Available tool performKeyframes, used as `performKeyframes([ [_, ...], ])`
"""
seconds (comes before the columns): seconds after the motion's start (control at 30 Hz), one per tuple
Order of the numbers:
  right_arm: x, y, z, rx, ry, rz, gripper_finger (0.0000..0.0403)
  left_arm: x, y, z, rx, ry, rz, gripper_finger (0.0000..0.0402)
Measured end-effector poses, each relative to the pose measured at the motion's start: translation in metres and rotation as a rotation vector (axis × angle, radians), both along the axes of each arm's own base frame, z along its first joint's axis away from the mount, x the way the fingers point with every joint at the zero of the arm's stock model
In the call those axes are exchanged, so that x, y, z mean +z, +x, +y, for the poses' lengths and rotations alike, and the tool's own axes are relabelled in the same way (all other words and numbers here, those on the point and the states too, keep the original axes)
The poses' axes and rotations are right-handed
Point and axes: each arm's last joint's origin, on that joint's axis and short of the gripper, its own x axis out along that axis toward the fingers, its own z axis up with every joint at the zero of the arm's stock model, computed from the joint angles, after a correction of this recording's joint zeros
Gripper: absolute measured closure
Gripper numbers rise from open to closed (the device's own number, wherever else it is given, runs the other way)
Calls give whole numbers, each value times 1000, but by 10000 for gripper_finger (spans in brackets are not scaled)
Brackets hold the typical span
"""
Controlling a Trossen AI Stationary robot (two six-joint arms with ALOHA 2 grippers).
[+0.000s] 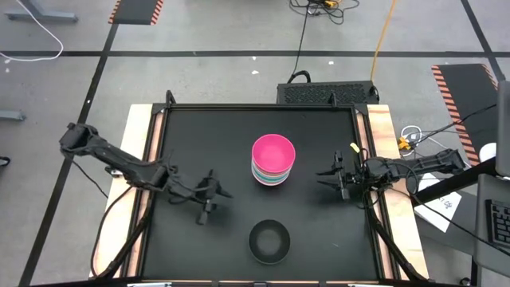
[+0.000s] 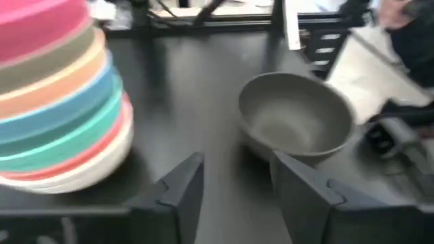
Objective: Nest bowls inside each other
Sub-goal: Stack the black bowl on top of pink bowl
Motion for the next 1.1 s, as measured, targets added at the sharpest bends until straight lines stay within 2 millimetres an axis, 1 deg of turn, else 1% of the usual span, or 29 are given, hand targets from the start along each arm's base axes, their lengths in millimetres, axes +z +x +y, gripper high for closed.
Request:
performKeyframes([
  [0.1, 0, 0, 0, 0, -1, 0, 291, 7, 11, -8, -65, -94, 57, 197],
  [0.2, 0, 0, 0, 1, -6, 0, 291, 17, 21, -15, -133, -155, 86, 155],
  [0.33, 0, 0, 0, 3, -23, -1, 291, 23, 34, -19, -123, -183, 98, 96],
  [0.47, 0, 0, 0, 3, -22, 0, 291, 26, 45, -13, -50, -250, 161, 55],
  [0.6, -1, 0, 0, 2, -14, 5, 291, 17, 59, -10, 18, -334, 261, 42],
  [0.83, -2, 1, 0, 3, -23, 19, 291, 5, 90, -18, 57, -422, 378, 41],
  [0.97, -3, 1, 0, 3, -27, 28, 291, 1, 107, -24, 88, -400, 475, 41],
  [1.1, -3, 2, 0, 4, -28, 33, 291, -1, 121, -28, 114, -337, 573, 41],
])
